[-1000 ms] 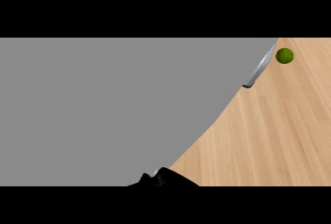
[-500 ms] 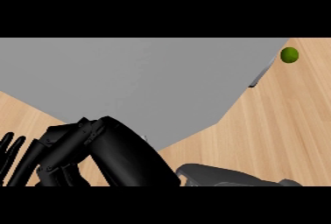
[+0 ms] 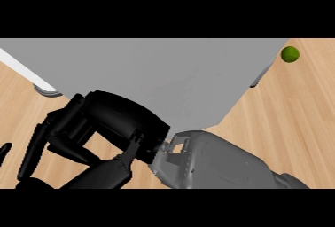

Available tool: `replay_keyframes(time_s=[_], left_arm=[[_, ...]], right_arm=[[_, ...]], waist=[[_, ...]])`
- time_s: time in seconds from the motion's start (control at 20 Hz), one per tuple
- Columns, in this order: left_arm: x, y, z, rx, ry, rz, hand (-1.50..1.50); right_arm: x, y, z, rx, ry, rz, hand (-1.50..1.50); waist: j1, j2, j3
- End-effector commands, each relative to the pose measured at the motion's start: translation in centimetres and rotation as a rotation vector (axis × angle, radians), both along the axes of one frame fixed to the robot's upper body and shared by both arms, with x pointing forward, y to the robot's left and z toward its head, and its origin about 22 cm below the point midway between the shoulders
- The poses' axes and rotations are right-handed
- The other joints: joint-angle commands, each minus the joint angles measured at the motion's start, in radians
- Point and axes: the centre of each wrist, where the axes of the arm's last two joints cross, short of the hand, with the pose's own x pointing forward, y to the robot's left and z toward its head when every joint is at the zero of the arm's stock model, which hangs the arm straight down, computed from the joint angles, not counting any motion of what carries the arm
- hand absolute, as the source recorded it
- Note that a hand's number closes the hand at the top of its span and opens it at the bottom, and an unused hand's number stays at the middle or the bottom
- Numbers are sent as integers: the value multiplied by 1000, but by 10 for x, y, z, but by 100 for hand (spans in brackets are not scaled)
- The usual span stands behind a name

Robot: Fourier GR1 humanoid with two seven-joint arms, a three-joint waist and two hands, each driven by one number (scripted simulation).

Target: Pick up the bottled water, place it into the cabinet and close the cabinet

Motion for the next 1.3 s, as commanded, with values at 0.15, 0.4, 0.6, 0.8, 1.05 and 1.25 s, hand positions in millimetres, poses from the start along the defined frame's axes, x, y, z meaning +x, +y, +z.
replay_keyframes(time_s=[0.15,0.4,0.6,0.8,1.05,1.25], left_arm=[[-3,13,13,20,0,15,-150],[5,0,17,7,13,13,-150],[8,-2,23,20,0,4,-150],[-2,1,8,2,0,7,-150],[5,-14,12,-7,4,1,-150],[9,-12,15,9,2,-4,-150]], right_arm=[[57,-29,-11,28,3,-91,150],[80,-59,-38,-2,-27,-213,150],[105,-57,-23,0,-86,-365,150],[107,-69,-28,-19,-125,-462,150],[122,-88,-34,-13,-131,-497,150],[128,-96,-22,-9,-191,-534,-150]], waist=[[-12,1,0],[-26,2,0],[-20,4,-1],[-23,-1,-1],[-29,7,-1],[-31,8,-1]])
